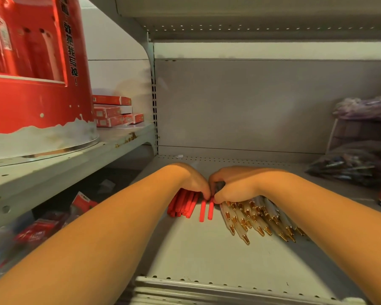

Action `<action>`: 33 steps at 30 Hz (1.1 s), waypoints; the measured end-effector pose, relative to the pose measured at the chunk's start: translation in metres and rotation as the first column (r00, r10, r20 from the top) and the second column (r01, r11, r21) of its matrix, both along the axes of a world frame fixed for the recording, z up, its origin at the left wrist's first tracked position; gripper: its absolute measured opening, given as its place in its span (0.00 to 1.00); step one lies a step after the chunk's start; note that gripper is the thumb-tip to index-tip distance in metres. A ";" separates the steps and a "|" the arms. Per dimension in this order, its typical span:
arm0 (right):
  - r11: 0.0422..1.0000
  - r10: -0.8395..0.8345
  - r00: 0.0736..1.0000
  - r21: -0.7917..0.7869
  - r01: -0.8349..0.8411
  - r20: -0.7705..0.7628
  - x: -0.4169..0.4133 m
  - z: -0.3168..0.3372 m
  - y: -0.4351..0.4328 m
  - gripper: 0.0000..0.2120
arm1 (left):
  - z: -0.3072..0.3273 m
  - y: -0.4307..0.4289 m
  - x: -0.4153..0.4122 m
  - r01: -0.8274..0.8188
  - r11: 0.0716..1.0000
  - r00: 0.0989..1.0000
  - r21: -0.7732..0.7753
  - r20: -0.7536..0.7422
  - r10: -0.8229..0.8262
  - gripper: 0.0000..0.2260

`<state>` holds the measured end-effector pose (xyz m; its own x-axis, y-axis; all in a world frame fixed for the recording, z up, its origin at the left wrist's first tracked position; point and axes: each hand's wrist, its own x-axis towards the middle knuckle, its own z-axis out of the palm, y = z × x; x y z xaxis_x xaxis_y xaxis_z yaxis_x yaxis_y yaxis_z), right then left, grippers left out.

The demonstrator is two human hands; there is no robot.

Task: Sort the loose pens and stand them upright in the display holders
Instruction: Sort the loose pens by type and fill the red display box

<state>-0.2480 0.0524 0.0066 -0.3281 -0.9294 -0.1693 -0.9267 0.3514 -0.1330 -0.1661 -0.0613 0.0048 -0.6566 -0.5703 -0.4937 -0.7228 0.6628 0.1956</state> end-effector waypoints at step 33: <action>0.880 -0.410 0.910 -0.240 0.411 0.055 0.038 0.000 -0.022 0.13 | -0.014 -0.033 0.024 -0.209 0.978 0.911 -0.027 -0.370 0.184 0.08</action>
